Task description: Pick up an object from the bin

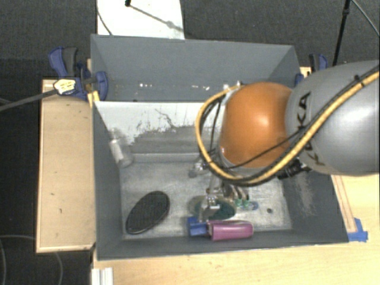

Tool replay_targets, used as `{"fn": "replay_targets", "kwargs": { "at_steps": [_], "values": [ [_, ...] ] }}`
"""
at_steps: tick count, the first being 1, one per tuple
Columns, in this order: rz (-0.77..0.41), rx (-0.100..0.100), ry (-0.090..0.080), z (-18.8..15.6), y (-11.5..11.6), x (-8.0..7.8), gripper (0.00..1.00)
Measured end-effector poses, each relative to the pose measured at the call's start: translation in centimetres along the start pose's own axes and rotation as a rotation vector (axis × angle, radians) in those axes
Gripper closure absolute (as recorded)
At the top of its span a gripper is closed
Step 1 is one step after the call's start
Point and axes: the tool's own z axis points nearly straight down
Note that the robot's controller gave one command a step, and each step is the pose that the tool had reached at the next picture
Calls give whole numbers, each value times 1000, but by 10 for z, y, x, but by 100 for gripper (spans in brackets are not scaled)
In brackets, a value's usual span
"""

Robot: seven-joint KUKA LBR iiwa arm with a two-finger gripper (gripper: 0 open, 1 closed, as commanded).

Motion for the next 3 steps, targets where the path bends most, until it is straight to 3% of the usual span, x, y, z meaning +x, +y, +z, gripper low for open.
{"fn": "replay_targets", "kwargs": {
  "at_steps": [1, 2, 3],
  "values": [
    [-4, -2, -2, 115, -28, -3, 0],
    [0, -1, 22, 116, -27, 2, 100],
    [13, -1, -9, -17, -32, -23, 100]
  ]
}}
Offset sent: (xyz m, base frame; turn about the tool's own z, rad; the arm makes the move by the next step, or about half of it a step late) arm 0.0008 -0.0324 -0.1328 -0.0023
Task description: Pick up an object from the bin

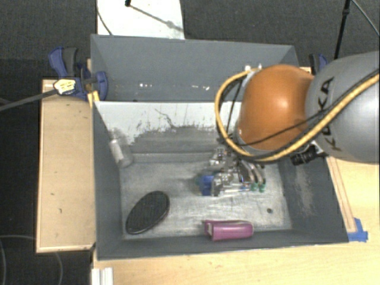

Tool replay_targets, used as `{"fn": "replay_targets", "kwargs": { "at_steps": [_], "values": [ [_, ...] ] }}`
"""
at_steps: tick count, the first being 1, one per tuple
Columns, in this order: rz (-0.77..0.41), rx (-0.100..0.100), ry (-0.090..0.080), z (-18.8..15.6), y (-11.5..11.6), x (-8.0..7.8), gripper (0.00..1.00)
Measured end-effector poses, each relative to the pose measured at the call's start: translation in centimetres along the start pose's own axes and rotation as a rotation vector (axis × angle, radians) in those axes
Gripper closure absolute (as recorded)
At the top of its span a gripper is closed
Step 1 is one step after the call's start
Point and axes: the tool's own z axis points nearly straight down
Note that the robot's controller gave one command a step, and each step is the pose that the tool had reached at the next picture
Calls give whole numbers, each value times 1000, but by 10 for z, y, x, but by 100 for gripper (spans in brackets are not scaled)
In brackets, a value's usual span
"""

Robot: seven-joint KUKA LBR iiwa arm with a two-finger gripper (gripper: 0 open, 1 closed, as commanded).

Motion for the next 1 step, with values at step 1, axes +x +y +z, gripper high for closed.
{"fn": "replay_targets", "kwargs": {
  "at_steps": [1],
  "values": [
    [-11, 2, 4, -11, -11, -39, 100]
  ]
}}
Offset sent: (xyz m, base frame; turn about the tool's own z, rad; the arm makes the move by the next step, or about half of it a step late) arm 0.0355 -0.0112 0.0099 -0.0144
